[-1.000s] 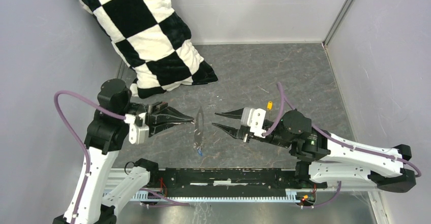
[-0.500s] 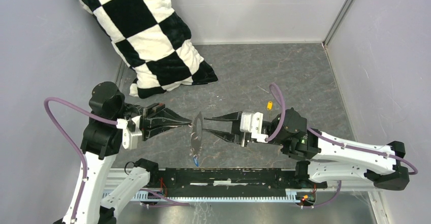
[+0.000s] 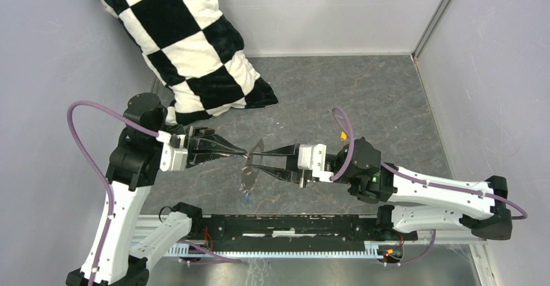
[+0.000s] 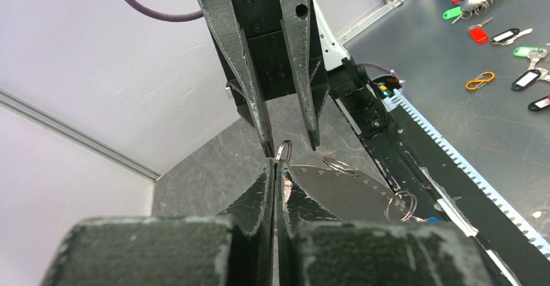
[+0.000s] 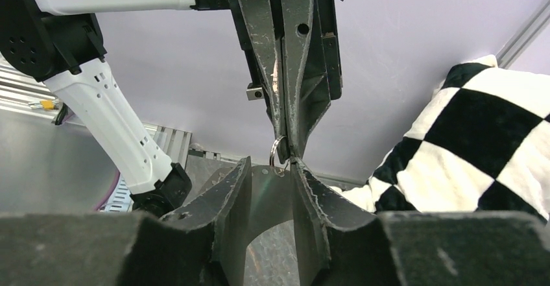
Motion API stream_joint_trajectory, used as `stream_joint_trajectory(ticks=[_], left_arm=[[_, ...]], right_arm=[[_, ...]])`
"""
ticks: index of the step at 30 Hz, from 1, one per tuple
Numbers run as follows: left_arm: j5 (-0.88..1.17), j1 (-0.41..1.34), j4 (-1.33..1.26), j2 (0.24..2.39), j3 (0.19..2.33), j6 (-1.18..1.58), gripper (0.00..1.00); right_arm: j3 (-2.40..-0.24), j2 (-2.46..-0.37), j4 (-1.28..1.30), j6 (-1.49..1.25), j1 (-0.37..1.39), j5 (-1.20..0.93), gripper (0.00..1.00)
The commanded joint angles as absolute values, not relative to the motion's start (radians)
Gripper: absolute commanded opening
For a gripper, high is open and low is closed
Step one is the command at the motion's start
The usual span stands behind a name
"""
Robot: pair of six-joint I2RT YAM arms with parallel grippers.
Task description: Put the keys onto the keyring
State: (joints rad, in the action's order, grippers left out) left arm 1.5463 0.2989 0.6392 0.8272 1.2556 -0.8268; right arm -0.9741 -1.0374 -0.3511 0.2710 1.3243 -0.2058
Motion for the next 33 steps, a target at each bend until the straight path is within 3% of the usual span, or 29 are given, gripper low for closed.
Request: stream_joint_trajectory(ticks=[1, 11, 12, 15, 20, 25, 33], left_arm=[[1.631, 0.302, 0.656, 0.829, 1.299, -0.794, 0.02], [1.611, 0.302, 0.654, 0.813, 1.273, -0.783, 0.02], [1.595, 0.302, 0.653, 0.807, 1.26, -0.768, 0.07], [1.473, 0.302, 0.649, 0.789, 1.204, -0.697, 0.35], [1.259, 0.302, 0.672, 0.767, 1.133, -0.672, 0.5], [1.241, 0.302, 0.849, 0.794, 1.153, -0.84, 0.5], [1.237, 0.302, 0.854, 0.781, 1.136, -0.876, 0.37]], right_arm=[[-0.989, -1.053, -0.434, 0.261, 1.331, -0.203, 0.33], [-1.038, -1.076, -0.357, 0.259, 1.33, -0.121, 0.01], [-1.057, -1.082, -0.324, 0.26, 1.329, -0.098, 0.01], [-1.139, -1.109, -0.168, 0.273, 1.329, -0.029, 0.01], [-1.233, -1.135, 0.089, 0.281, 1.33, 0.062, 0.01], [-1.361, -1.19, 0.333, 0.28, 1.33, 0.117, 0.01], [-1.512, -1.298, 0.53, 0.284, 1.329, 0.125, 0.01]])
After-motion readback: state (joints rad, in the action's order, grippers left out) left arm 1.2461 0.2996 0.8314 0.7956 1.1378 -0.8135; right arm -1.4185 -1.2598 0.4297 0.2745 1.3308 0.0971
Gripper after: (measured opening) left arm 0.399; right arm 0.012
